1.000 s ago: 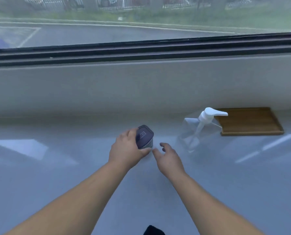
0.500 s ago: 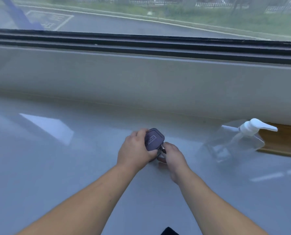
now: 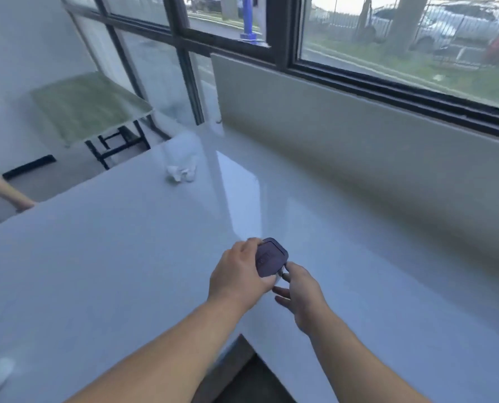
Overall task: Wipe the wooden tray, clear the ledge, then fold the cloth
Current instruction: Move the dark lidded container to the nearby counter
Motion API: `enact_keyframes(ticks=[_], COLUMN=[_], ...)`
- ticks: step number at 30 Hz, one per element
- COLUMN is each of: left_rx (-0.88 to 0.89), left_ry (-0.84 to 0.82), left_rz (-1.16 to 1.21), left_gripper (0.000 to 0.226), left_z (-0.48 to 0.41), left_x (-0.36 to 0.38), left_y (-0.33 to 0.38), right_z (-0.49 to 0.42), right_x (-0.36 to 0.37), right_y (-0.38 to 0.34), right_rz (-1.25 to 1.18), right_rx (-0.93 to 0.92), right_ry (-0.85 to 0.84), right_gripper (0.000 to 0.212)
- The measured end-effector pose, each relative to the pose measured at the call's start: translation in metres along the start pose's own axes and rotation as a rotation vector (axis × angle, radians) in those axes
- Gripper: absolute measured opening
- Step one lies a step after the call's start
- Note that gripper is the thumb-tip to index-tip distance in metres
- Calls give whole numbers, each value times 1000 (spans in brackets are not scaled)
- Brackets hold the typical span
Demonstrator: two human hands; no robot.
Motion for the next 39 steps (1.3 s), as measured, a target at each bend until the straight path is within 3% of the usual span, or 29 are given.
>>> enact_keyframes(ticks=[4, 8, 14, 24, 39], left_rx=[-195, -385, -569, -686, -689], left_ry=[130, 263, 377, 423, 272], left_rz=[9, 6, -5, 10, -53], left_gripper=[63, 58, 59, 62, 65], left_z=[41, 98, 168, 202, 194], left_x=[-97, -173, -230, -237, -208], left_y=[-137, -254, -365, -420, -438], right_z=[22, 53, 89, 91, 70], right_x=[157, 296, 424, 476, 470], right_y=[35, 81, 142, 176, 199], right_rz=[89, 218, 368, 495, 527], right_rx=[38, 82, 124, 145, 182], right_ry=[-163, -337, -479, -510, -452], right_gripper=[18, 26, 27, 22, 29])
Point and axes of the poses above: each hand's wrist, its own z-axis away from the middle knuckle, its own x-axis out of the palm, y = z × x, the point moved 7 cm from there along -z, towards the middle knuckle
